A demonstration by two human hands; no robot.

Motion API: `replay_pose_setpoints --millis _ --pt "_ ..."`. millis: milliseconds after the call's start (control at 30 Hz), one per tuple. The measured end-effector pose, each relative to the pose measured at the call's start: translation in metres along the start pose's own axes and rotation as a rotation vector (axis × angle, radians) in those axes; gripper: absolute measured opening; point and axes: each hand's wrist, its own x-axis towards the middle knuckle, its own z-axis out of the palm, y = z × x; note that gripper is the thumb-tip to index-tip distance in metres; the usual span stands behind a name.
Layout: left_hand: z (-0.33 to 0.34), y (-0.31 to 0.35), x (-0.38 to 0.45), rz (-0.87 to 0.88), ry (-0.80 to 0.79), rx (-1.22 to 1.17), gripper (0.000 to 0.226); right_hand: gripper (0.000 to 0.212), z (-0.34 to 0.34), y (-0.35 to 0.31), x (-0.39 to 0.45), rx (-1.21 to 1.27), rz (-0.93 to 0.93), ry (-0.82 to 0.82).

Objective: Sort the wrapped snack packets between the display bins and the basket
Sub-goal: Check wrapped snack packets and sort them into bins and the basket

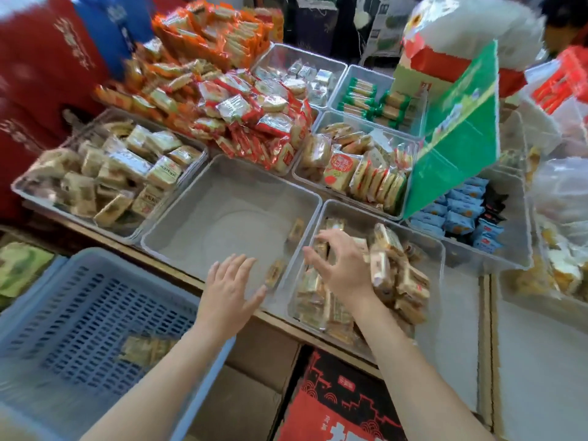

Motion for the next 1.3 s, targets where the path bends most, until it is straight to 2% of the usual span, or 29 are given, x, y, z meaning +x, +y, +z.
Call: replay_pose_setpoints --millis 100,200,300,467,533,600,667,800,900,1067,1133,1233,1300 --pt "-0.005 -0.044 0.020 -0.034 0.051 0.071 0.076 0.060 0.032 -0.030 0.057 -0.027 0.007 -0.236" --pt "-0.010 -0.072 0.041 -0.099 0.084 0.083 0.073 0.076 0.067 -0.037 0.110 -0.177 0.088 -0.447" --pt "-0.011 -0.083 0.054 -0.155 0.126 0.078 0.068 0.085 0.089 -0.026 0.148 -0.286 0.188 -0.527" --pt "-0.001 -0.091 0.059 -0.124 0.217 0.069 0.060 0.104 0.111 -0.007 0.187 -0.370 0.368 -0.700" --pt "0.000 -0.091 0.059 -0.118 0.232 0.068 0.060 0.105 0.122 0.002 0.193 -0.499 0.414 -0.740" --pt "-0.002 -0.091 0.060 -0.110 0.231 0.064 0.059 0.097 0.131 0.013 0.195 -0.589 0.442 -0.792" --pt "-0.002 -0.091 0.060 -0.106 0.220 0.066 0.060 0.088 0.138 0.021 0.195 -0.651 0.431 -0.855" --pt "-0.002 -0.092 0.060 -0.124 0.205 0.078 0.060 0.109 0.144 0.024 0.193 -0.819 0.397 -0.918" --pt "-0.002 -0.093 0.059 -0.118 0.208 0.087 0.060 0.105 0.143 0.019 0.191 -0.848 0.366 -0.940" --pt "-0.003 -0.091 0.059 -0.131 0.194 0.084 0.059 0.064 0.144 0.012 0.184 -0.732 0.304 -1.033" --pt "-0.004 -0.090 0.059 -0.135 0.186 0.083 0.059 0.048 0.138 0.007 0.186 -0.634 0.321 -0.990" --pt "-0.005 -0.089 0.058 -0.135 0.190 0.071 0.059 0.049 0.125 0.001 0.188 -0.364 0.329 -0.805" --pt "-0.006 -0.089 0.058 -0.124 0.214 0.042 0.058 0.052 0.123 -0.006 0.181 -0.042 0.439 -0.840"
